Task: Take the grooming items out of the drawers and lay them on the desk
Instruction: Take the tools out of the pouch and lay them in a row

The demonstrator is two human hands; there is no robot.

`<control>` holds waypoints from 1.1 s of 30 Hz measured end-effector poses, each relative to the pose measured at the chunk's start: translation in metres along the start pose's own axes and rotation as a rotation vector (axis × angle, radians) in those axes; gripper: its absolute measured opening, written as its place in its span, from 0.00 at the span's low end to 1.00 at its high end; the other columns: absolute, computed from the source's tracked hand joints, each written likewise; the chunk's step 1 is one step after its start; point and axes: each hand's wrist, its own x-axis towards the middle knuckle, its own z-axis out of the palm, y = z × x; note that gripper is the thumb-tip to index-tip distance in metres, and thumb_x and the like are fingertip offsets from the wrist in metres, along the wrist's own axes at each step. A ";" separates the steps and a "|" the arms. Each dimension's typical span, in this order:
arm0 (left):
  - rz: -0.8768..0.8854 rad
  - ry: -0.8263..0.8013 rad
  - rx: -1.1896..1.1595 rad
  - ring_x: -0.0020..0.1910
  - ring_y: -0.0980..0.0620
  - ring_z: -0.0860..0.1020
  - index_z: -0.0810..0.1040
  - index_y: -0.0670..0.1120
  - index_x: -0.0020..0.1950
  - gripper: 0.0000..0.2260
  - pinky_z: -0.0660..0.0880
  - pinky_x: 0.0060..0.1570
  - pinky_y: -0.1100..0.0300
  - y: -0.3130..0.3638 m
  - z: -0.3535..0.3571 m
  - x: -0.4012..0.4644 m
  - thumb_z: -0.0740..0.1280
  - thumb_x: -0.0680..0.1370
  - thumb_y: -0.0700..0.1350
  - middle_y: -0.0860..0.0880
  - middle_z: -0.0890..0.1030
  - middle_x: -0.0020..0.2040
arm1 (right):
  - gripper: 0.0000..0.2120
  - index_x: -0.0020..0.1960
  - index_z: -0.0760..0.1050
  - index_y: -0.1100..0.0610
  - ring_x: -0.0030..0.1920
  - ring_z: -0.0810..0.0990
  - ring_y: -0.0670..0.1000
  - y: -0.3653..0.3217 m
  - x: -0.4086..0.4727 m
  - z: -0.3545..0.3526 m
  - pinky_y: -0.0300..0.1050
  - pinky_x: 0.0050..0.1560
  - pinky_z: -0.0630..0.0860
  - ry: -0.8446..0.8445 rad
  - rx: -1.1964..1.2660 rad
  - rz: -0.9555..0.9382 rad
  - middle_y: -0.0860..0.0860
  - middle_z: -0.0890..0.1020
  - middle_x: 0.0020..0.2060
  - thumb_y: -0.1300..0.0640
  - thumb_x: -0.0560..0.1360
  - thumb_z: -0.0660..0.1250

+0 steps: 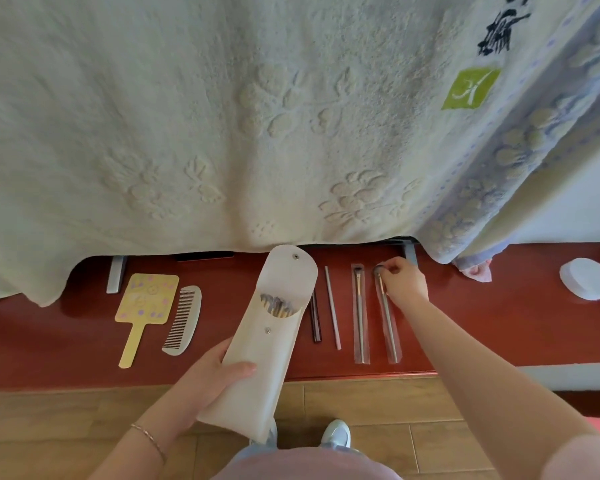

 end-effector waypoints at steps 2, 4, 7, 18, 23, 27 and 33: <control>0.005 0.006 0.002 0.44 0.47 0.83 0.76 0.55 0.55 0.28 0.79 0.47 0.48 0.001 0.001 0.000 0.72 0.55 0.56 0.50 0.84 0.46 | 0.09 0.53 0.76 0.54 0.41 0.79 0.54 0.002 0.001 0.002 0.43 0.40 0.71 0.002 -0.020 0.011 0.52 0.81 0.43 0.54 0.74 0.64; 0.015 0.001 -0.001 0.44 0.47 0.83 0.76 0.55 0.55 0.28 0.79 0.46 0.49 0.004 0.001 -0.001 0.72 0.55 0.56 0.50 0.84 0.46 | 0.12 0.56 0.75 0.54 0.45 0.78 0.55 0.001 0.000 0.002 0.44 0.43 0.71 0.019 -0.023 0.008 0.54 0.80 0.49 0.53 0.74 0.64; 0.031 -0.030 0.005 0.44 0.47 0.83 0.75 0.55 0.55 0.27 0.79 0.46 0.50 0.010 0.000 0.001 0.72 0.57 0.55 0.50 0.84 0.46 | 0.13 0.58 0.73 0.55 0.48 0.76 0.54 -0.008 -0.009 -0.004 0.45 0.46 0.71 0.109 0.025 -0.008 0.54 0.76 0.53 0.52 0.75 0.63; 0.051 -0.082 0.093 0.43 0.50 0.83 0.75 0.55 0.54 0.16 0.79 0.43 0.55 0.027 0.005 0.008 0.72 0.68 0.53 0.51 0.84 0.46 | 0.22 0.67 0.69 0.51 0.46 0.81 0.50 -0.073 -0.079 0.013 0.51 0.54 0.79 -0.196 0.512 -0.085 0.53 0.83 0.45 0.52 0.74 0.67; 0.049 -0.069 0.064 0.44 0.47 0.82 0.77 0.52 0.54 0.08 0.78 0.48 0.50 0.030 0.002 0.008 0.63 0.77 0.50 0.49 0.84 0.45 | 0.10 0.55 0.80 0.50 0.46 0.77 0.42 -0.082 -0.102 0.019 0.29 0.44 0.71 -0.182 0.291 -0.374 0.44 0.79 0.44 0.57 0.76 0.65; 0.013 -0.033 -0.074 0.42 0.46 0.82 0.78 0.50 0.53 0.08 0.78 0.45 0.51 0.036 0.002 0.011 0.62 0.77 0.45 0.45 0.83 0.45 | 0.12 0.52 0.82 0.50 0.42 0.75 0.44 -0.072 -0.119 0.037 0.34 0.42 0.72 -0.105 0.055 -0.739 0.47 0.79 0.43 0.62 0.73 0.68; 0.070 -0.047 -0.119 0.45 0.45 0.82 0.76 0.52 0.56 0.11 0.78 0.43 0.52 0.041 0.001 0.012 0.60 0.76 0.42 0.45 0.83 0.47 | 0.14 0.53 0.81 0.49 0.37 0.76 0.52 -0.061 -0.124 0.052 0.43 0.31 0.76 0.065 -0.193 -1.005 0.49 0.80 0.39 0.58 0.73 0.61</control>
